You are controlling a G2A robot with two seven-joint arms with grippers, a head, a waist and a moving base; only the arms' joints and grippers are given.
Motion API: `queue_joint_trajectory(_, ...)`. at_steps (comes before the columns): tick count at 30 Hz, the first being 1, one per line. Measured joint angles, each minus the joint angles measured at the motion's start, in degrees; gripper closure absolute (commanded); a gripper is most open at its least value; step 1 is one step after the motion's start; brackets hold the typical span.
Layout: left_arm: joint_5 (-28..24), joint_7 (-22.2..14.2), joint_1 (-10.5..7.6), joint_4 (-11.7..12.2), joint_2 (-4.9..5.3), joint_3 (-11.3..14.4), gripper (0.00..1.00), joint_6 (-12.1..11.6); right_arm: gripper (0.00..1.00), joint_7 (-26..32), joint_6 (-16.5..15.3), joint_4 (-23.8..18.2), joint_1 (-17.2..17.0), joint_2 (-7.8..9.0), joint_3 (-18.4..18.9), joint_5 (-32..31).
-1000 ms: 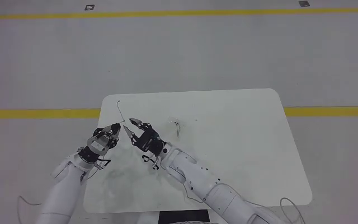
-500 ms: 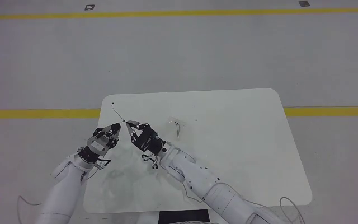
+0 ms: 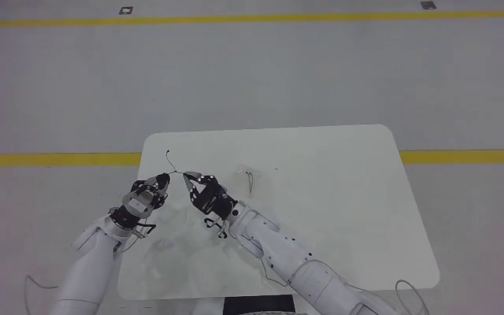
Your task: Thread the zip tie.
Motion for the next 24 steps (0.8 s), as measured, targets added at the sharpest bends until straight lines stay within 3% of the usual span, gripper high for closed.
queue_joint_trajectory(24, 0.0, 0.0, 0.0, 0.0, 0.0, 0.0, 1.0, 0.0, 1.0, 1.5, 0.1, -1.4, -2.6, 1.27, 2.3, -1.6)
